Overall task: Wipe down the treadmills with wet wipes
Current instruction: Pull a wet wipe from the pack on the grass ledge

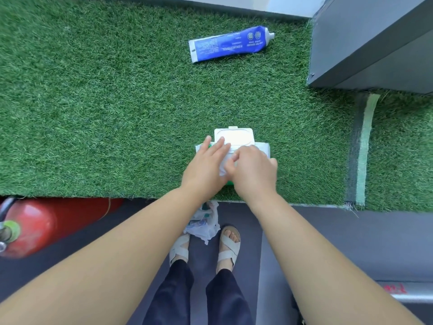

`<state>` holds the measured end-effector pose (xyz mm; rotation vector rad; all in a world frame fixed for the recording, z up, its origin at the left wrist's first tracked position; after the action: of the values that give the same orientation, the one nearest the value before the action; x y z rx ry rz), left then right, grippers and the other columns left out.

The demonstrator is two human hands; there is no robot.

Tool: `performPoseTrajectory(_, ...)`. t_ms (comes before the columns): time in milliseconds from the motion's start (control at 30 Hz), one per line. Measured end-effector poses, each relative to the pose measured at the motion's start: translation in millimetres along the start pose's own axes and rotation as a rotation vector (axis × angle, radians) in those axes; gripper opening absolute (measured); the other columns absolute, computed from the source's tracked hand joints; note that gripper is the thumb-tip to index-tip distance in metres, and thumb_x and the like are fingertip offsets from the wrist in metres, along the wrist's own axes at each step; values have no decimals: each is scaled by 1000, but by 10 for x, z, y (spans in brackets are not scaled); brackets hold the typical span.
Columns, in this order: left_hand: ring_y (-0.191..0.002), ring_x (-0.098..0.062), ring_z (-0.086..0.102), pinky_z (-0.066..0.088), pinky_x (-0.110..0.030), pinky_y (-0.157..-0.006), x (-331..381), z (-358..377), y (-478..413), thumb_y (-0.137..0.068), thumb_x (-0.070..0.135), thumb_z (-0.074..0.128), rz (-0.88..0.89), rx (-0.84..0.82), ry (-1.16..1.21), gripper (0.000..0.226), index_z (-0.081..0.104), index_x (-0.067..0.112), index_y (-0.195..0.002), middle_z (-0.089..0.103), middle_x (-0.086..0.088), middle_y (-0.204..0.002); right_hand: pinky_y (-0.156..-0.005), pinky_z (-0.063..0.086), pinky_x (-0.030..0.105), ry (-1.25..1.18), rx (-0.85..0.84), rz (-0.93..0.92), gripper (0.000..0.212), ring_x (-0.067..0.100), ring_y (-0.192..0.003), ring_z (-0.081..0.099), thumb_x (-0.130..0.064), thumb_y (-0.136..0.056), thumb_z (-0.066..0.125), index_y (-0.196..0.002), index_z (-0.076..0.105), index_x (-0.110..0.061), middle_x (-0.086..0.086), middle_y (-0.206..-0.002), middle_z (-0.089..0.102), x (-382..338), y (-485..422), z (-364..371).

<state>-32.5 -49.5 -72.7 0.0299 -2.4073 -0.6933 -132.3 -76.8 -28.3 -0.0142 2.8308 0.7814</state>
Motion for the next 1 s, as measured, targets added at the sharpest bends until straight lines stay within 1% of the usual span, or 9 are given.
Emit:
performPoseTrajectory(67, -146, -19, 14, 10, -29, -117, -6, -20, 3, -90, 34, 51, -5, 75, 126, 57, 41, 14, -142, 32, 0, -152, -86, 36, 37, -167, -48, 10, 19, 26, -103, 56, -29, -92, 45, -89, 62, -21, 4, -106, 63, -78, 11, 31)
performPoseTrajectory(133, -134, -24, 37, 27, -30, -109, -33, -81, 69, -84, 24, 64, -69, 224, 258, 41, 58, 10, -122, 52, -4, -135, -78, 43, 34, -377, -90, 45, 16, 25, -90, 59, -28, -90, 49, -76, 55, -24, 1, -92, 65, -56, -2, 50)
performPoseTrajectory(200, -114, -26, 50, 31, -21, -94, -47, -122, 135, -78, 18, 72, -97, 365, 244, 20, 66, 9, -95, 60, -6, -116, -65, 41, 26, -541, -109, 36, 14, 14, -75, 55, -26, -90, 55, -77, 56, -23, -6, -80, 61, 25, -5, 43)
performPoseTrajectory(267, -108, -23, 52, 31, -19, -87, -59, -115, 150, -81, 21, 72, -161, 373, 285, 11, 67, 11, -82, 60, -4, -110, -63, 35, 24, -617, -54, -22, 6, 6, -70, 50, -25, -91, 60, -85, 59, -22, -7, -85, 60, 121, -9, -8)
performPoseTrajectory(367, -109, -20, 53, 33, -22, -88, -38, -125, 127, -84, 23, 70, -238, 353, 365, 12, 67, 12, -80, 60, -1, -112, -69, 34, 25, -406, 76, -114, 10, 11, -80, 50, -25, -91, 61, -100, 64, -22, -6, -96, 56, 331, -94, -75)
performPoseTrajectory(500, -109, -19, 53, 33, -20, -85, -14, -148, 134, -84, 19, 68, -245, 365, 403, 15, 58, 18, -75, 61, -1, -111, -72, 38, 31, -105, 48, -239, 13, 21, -94, 53, -27, -90, 62, -98, 69, -19, 2, -99, 55, 439, -196, -3)
performPoseTrajectory(633, -109, -20, 54, 37, -27, -91, -30, -143, 146, -84, 19, 68, -237, 351, 395, 16, 57, 18, -73, 61, 0, -111, -69, 41, 36, -9, 157, -386, 10, 33, -79, 58, -21, -76, 77, -81, 71, -14, 9, -84, 59, 321, -194, 72)
performPoseTrajectory(833, -109, -20, 53, 36, -27, -90, -38, -137, 140, -85, 21, 68, -232, 326, 365, 18, 56, 19, -71, 61, 1, -112, -59, 33, 31, 152, 167, -477, 24, 28, -57, 57, -21, -50, 92, -57, 69, -19, 3, -63, 57, 203, -229, 62)
performPoseTrajectory(1000, -110, -20, 52, 34, -23, -88, -42, -101, 148, -85, 22, 68, -228, 324, 335, 18, 56, 20, -72, 60, 2, -115, -57, 30, 29, 238, 124, -518, 23, 26, -52, 55, -21, -51, 91, -54, 68, -18, 2, -58, 56, 137, -249, 82)
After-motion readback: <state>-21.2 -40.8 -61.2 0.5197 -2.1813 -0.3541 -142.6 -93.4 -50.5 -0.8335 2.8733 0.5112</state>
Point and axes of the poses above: each hand's wrist, its own y-axis away from the middle knuckle, its own z-axis out of the palm, x = y × z, the point moved 3 cm from there along -y, towards the middle knuckle
